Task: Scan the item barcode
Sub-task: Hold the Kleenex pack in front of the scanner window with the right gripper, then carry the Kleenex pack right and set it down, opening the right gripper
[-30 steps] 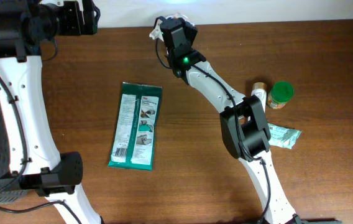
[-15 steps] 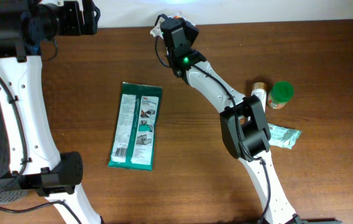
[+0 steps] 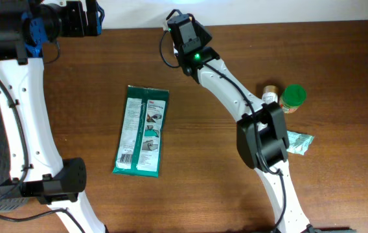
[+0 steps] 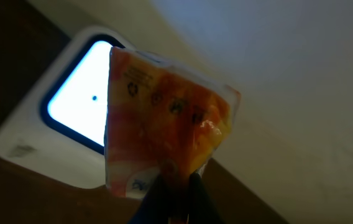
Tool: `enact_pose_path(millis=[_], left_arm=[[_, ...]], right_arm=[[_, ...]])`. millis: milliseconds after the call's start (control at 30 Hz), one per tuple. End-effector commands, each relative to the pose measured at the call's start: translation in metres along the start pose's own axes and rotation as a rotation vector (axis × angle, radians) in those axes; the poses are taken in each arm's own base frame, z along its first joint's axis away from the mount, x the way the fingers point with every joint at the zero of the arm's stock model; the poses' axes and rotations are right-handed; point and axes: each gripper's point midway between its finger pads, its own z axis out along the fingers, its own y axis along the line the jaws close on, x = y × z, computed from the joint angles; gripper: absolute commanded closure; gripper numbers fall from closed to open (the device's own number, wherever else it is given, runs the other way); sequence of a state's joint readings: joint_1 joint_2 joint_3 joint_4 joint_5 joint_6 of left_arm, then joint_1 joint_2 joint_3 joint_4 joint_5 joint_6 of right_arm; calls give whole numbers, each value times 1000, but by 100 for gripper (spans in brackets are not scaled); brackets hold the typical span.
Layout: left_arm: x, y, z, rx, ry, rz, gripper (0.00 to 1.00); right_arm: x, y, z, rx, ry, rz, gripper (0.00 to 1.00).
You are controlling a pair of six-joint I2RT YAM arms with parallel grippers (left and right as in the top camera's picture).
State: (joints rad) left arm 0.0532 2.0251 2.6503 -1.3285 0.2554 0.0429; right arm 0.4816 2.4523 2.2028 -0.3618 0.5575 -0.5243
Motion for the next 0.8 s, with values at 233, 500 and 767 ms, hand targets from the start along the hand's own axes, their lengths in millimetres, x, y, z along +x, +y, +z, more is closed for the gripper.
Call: enact_pose_path(millis=[233,500,767], left_arm=[[-8,-2,-16,3,-39,21,1],[-8,-2,-16,4,-39,21,1],[-8,-2,-16,4,-39,21,1]], right_arm=[[-16,-30,-59,-469,-65,464,96],[21,-41,-118,-860,92,685,96],[111,-35,-163,-973,527,766,96]])
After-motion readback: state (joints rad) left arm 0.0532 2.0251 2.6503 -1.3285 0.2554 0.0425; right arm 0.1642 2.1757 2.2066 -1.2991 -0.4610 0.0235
